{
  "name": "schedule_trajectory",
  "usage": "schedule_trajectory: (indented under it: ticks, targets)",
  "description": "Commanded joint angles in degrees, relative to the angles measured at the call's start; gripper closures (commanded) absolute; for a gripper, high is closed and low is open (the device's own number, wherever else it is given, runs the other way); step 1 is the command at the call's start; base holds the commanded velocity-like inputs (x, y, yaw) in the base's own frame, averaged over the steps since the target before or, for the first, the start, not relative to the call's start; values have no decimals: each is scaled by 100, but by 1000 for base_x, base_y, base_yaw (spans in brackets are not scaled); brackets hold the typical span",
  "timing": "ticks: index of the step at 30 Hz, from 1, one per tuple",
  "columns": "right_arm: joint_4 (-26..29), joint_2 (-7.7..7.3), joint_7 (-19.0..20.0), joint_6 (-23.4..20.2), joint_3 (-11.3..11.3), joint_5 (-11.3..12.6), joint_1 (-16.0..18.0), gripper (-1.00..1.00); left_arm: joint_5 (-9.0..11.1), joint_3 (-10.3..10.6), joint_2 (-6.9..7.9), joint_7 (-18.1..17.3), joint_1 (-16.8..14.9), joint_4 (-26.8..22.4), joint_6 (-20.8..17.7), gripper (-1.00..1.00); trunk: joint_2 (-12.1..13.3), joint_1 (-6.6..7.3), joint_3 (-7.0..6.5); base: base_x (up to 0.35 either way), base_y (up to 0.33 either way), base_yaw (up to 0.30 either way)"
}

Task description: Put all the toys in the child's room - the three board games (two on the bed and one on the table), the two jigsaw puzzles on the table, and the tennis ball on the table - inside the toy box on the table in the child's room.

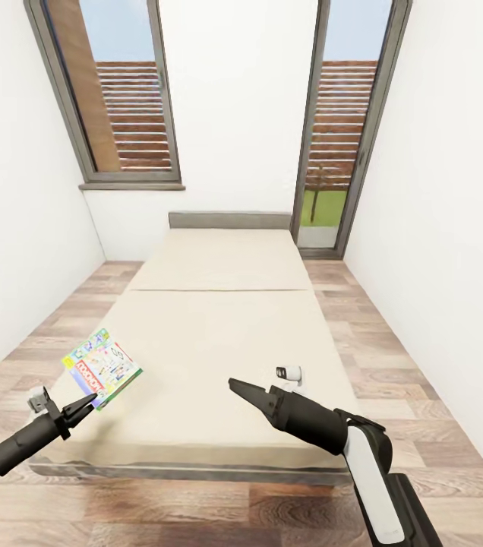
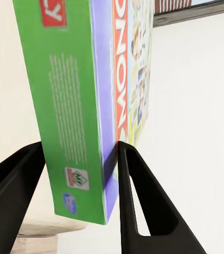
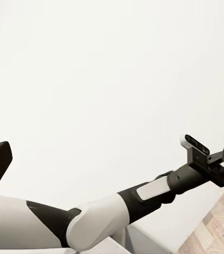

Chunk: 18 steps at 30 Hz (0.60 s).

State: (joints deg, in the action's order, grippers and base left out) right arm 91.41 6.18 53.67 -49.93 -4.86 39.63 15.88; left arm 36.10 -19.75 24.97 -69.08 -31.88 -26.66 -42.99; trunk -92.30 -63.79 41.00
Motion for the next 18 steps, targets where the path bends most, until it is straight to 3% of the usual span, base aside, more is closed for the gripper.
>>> schedule_trajectory:
  ticks: [1, 14, 18]
  targets:
    - [0, 4, 4, -26, 3, 10, 3, -100, 11, -3, 0, -9, -3, 3, -43, 100, 39, 23, -14, 0, 0, 0]
    - [0, 6, -5, -26, -1, 8, 3, -100, 11, -3, 4, -9, -3, 3, -43, 100, 561, 309, -247, 0, 0, 1]
    - [0, 6, -6, -26, -5, 6, 3, -100, 11, -3, 0, -9, -3, 3, -41, 100, 721, 396, -319, 0, 0, 167]
